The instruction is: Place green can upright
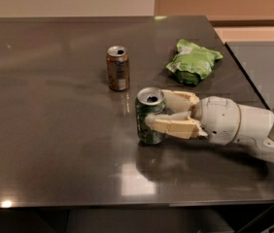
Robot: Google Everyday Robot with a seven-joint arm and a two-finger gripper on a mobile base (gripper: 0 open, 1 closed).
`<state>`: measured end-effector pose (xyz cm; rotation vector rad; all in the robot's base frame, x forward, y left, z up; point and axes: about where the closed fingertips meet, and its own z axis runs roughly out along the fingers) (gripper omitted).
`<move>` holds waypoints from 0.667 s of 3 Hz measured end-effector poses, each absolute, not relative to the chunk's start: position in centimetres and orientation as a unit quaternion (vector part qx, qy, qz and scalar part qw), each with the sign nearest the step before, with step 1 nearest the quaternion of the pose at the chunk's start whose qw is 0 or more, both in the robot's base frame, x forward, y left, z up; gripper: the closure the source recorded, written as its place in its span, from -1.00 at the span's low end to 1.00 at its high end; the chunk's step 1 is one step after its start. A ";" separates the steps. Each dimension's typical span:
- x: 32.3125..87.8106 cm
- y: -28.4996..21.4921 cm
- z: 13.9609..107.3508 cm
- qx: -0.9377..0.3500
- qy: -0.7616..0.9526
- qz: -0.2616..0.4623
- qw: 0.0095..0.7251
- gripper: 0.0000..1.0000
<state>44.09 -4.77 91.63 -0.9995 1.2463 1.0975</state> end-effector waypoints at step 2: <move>44.0 -4.3 91.8 -0.428 0.528 0.468 0.565 -1.00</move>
Offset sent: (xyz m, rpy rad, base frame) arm -0.0004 0.0017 0.0007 -0.0005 -0.0013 0.0032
